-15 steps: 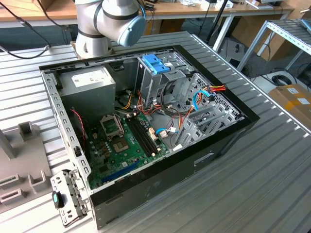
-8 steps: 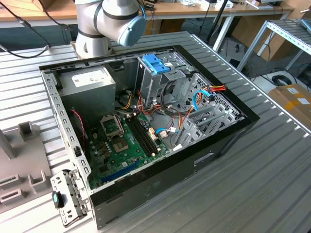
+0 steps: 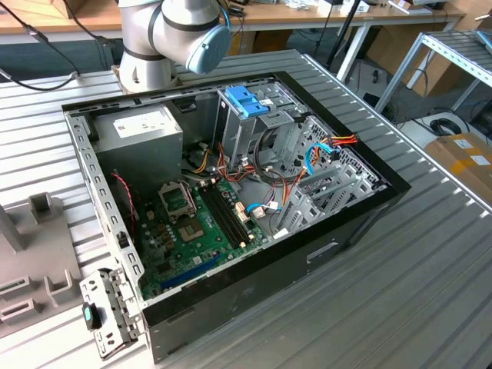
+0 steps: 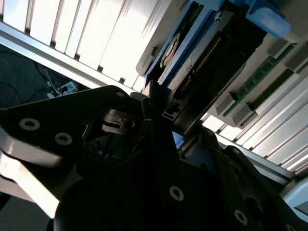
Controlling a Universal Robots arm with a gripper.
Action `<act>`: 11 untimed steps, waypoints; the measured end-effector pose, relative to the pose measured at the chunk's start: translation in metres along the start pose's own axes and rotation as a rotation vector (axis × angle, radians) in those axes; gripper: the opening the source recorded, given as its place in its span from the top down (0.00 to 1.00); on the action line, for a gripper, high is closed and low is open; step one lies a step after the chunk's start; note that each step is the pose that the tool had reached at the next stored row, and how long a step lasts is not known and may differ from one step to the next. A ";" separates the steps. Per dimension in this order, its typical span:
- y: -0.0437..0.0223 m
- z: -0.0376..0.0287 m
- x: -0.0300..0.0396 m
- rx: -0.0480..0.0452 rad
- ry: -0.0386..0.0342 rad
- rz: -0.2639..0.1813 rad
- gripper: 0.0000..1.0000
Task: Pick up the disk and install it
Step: 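Pick up the disk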
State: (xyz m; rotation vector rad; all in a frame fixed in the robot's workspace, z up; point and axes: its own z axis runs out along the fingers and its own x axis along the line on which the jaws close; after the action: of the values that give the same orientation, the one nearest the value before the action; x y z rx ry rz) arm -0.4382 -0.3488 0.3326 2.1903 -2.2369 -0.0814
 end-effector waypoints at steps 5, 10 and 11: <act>0.0002 -0.0038 -0.0001 0.0000 0.0000 0.000 0.63; 0.0003 -0.0062 -0.0002 0.0001 0.0000 0.000 0.63; 0.0003 -0.0066 -0.0002 0.0001 -0.0001 0.000 0.63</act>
State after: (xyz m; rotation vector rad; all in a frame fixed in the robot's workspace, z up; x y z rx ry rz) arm -0.4382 -0.3488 0.3392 2.1905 -2.2369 -0.0813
